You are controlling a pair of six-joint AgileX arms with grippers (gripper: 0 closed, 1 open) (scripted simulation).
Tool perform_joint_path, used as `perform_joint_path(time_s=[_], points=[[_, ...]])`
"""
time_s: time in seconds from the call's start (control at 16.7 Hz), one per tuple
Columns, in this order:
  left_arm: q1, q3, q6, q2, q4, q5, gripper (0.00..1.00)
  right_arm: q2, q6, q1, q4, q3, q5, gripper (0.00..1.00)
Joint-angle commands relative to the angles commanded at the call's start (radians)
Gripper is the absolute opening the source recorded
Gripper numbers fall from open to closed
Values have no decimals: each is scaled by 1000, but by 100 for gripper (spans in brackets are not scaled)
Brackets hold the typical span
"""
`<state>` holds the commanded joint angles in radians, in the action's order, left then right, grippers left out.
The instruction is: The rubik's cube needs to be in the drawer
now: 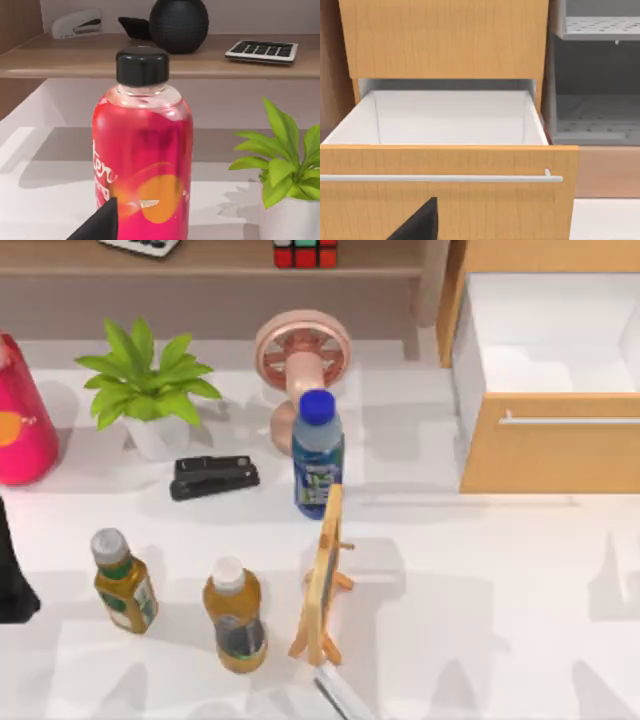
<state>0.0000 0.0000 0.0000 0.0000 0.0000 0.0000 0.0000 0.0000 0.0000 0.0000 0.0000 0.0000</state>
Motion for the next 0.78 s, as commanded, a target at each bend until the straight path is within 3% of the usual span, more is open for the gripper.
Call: perform_joint_path(time_s=[0.36, 0.78], points=[[0, 0, 0, 0, 0, 0, 100, 96, 2, 51, 51, 69, 52, 100], [0, 0, 0, 0, 0, 0, 100, 615, 5, 222, 220, 445, 231, 100]])
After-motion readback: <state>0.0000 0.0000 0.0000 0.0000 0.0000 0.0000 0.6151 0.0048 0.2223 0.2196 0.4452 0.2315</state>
